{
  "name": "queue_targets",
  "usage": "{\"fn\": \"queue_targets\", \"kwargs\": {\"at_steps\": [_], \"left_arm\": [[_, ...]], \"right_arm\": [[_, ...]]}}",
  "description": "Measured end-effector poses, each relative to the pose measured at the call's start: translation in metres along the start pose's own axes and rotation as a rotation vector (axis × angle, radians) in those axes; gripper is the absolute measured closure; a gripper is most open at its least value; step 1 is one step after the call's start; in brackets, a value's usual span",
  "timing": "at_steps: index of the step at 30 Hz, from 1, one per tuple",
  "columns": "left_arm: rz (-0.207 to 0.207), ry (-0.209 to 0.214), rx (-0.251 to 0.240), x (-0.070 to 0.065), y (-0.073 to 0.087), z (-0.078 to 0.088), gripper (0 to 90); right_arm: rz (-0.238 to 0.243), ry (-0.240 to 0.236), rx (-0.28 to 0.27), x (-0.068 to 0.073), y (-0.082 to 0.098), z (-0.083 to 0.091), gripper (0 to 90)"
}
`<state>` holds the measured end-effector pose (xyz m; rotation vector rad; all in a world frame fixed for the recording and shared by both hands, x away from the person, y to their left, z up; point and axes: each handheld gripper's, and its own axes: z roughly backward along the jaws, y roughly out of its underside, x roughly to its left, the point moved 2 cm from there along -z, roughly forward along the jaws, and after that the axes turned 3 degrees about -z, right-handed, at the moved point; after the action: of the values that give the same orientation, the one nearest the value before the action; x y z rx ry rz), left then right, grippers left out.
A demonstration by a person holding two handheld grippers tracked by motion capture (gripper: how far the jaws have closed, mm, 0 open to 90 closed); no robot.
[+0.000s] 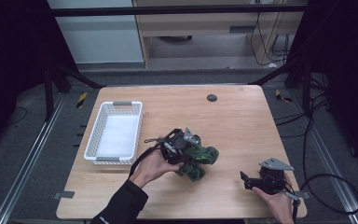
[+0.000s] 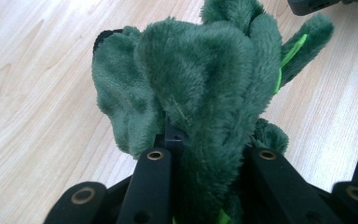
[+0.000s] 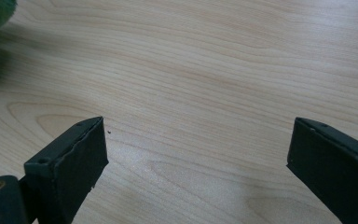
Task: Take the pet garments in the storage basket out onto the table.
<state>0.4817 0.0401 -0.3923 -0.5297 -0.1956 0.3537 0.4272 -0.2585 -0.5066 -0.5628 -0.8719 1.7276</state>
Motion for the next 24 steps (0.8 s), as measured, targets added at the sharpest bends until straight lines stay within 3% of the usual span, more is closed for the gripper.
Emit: {"fn": "queue_targets", "kwargs": {"at_steps": [8,15,24], "left_arm": [[-0.003,0.018,0.028,-0.002,0.003,-0.014,74.3],[-0.008,0.027,0.056,-0.003,0.005,-0.025,66.2],[0.004,0.03,0.057,-0.002,0.012,-0.035,45.2]], "right_arm": [[0.002,0.001,0.0,0.0,0.0,0.0,4.7],[-0.003,-0.003,0.006,0.0,0.0,0.0,4.6],[-0.004,-0.001,0.008,0.0,0.0,0.0,4.4]]}}
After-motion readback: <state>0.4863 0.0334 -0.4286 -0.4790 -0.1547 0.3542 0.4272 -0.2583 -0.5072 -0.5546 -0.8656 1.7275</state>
